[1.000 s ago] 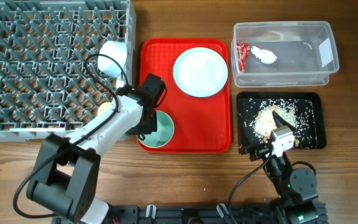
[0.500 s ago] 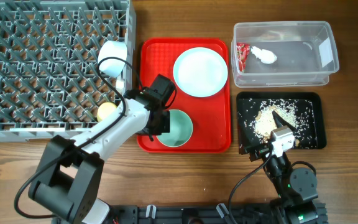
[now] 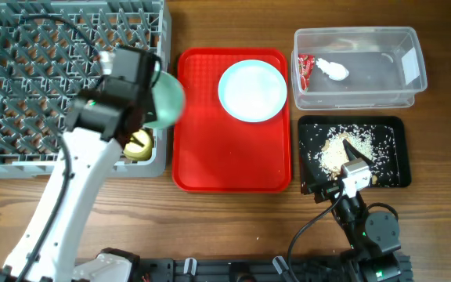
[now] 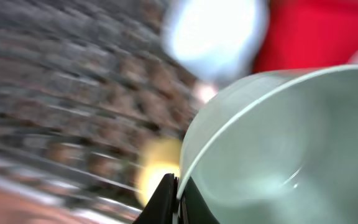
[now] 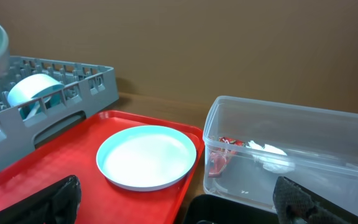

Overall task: Sort waste into correct bins and load items into the dishwasher rack
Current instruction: 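Lift the mint-green bowl and stand it in the rack slots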

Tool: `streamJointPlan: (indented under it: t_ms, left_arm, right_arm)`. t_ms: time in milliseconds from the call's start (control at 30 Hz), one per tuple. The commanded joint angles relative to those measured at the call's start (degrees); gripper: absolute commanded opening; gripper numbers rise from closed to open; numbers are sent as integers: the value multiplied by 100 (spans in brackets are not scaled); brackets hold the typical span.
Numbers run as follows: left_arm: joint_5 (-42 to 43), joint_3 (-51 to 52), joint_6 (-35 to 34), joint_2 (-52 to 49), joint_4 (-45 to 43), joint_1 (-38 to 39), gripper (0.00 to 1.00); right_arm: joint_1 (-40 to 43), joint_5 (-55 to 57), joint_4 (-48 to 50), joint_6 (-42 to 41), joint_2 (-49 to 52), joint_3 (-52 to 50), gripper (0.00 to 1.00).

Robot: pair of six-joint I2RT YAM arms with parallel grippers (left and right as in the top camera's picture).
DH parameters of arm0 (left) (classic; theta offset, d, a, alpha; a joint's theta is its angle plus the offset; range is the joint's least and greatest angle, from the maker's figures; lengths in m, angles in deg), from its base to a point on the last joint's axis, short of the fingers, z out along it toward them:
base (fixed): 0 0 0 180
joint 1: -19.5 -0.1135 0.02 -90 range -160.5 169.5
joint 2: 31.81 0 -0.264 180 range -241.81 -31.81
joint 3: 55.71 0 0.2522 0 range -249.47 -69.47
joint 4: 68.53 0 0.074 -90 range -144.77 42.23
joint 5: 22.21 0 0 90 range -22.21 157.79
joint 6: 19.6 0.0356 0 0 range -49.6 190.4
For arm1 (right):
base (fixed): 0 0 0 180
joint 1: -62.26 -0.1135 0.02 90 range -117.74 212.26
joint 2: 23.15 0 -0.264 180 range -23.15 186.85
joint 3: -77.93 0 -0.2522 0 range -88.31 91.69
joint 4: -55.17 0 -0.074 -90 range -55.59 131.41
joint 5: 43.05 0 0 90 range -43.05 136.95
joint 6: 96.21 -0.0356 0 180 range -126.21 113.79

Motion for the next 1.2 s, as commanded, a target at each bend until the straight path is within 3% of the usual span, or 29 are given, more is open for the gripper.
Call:
streamJointPlan:
  t_ms: [0,100,300,433,867,1167]
  left_arm:
    - [-2358,7,153,-118,-98,-50,4]
    - [-3620,7,208,-323,-256,-22,4]
    - [-4474,15,361,-879,-533,-122,4]
    - [-4625,136,-118,-1611,-186,-157,4]
    - [-5169,136,-122,-2138,-326,-365,4]
    - [-4649,136,-142,-2258,-409,-463,4]
  right_arm:
    - [44,-111,28,79,-81,-15,100]
    - [44,-111,28,79,-81,-15,100]
    - [44,-111,28,79,-81,-15,100]
    - [44,-111,28,79,-81,-15,100]
    - [44,-111,28,79,-81,-15,100]
    - [44,-114,28,79,-81,-15,100]
